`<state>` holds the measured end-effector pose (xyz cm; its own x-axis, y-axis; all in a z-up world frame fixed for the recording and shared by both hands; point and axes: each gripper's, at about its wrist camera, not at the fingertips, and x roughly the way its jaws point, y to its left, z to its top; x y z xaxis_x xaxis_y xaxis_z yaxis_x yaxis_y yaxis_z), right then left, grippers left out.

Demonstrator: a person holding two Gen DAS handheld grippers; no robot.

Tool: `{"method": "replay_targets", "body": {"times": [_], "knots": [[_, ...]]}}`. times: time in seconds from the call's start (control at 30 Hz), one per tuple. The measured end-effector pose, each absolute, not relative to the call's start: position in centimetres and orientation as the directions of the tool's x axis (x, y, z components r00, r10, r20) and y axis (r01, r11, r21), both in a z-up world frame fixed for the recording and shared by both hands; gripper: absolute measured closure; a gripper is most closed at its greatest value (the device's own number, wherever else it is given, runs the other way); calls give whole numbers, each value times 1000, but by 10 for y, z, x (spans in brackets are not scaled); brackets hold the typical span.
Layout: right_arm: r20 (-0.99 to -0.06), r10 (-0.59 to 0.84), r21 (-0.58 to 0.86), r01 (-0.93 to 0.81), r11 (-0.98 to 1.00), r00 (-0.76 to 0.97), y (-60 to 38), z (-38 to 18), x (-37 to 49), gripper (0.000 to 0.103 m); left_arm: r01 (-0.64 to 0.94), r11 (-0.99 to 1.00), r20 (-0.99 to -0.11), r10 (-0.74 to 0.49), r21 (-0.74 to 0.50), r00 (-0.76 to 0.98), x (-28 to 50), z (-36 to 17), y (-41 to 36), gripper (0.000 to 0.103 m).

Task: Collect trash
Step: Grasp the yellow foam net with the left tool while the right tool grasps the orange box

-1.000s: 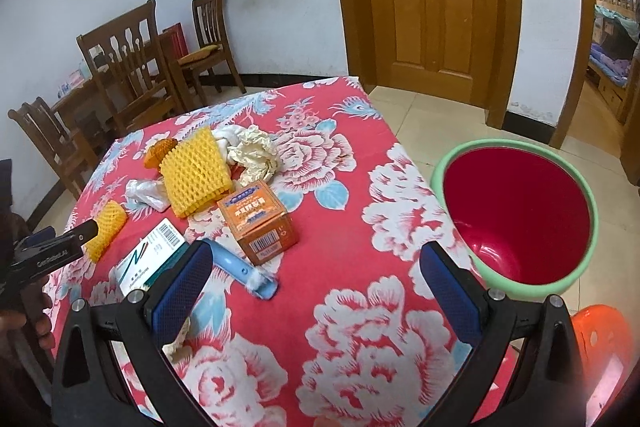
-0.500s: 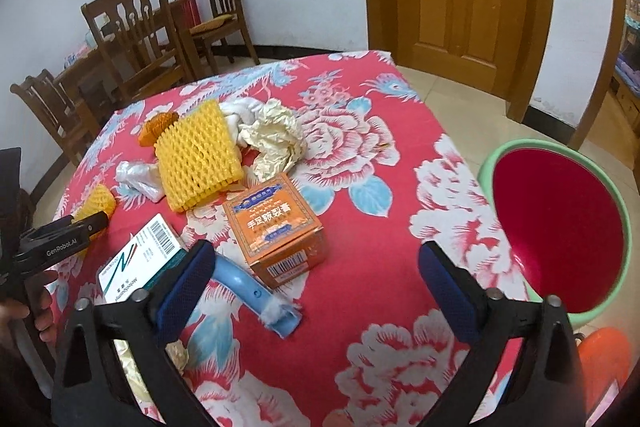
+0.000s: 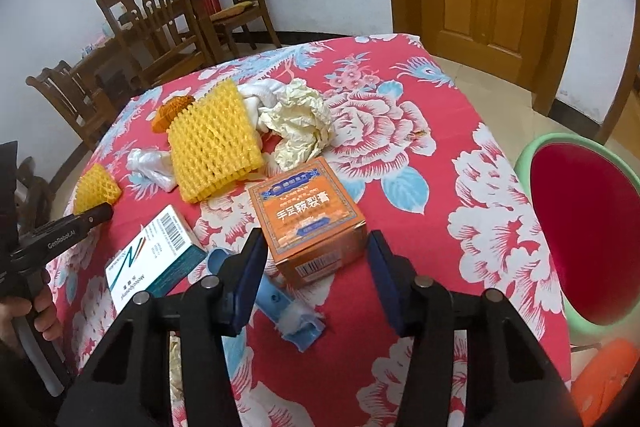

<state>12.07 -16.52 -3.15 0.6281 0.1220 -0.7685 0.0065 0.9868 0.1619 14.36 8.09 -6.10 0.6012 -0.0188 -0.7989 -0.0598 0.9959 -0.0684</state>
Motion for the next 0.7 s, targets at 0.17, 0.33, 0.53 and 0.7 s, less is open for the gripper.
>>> {"method": "replay_targets", "body": {"times": [0.17, 0.33, 0.53, 0.7], "knots": [[-743, 115, 163, 11, 987, 660, -169, -22, 112, 50, -51, 995, -775, -32, -83, 631, 133, -46, 80, 79], [-714, 112, 177, 23, 984, 691, -178, -7, 99, 50, -5, 995, -736, -67, -95, 674, 118, -20, 67, 79], [-680, 97, 189, 46, 981, 727, -193, 10, 82, 50, 68, 991, -697, -130, -117, 705, 104, 5, 42, 79], [-656, 74, 196, 75, 978, 751, -207, 22, 66, 50, 126, 983, -680, -185, -136, 710, 97, 18, 16, 79]]}}
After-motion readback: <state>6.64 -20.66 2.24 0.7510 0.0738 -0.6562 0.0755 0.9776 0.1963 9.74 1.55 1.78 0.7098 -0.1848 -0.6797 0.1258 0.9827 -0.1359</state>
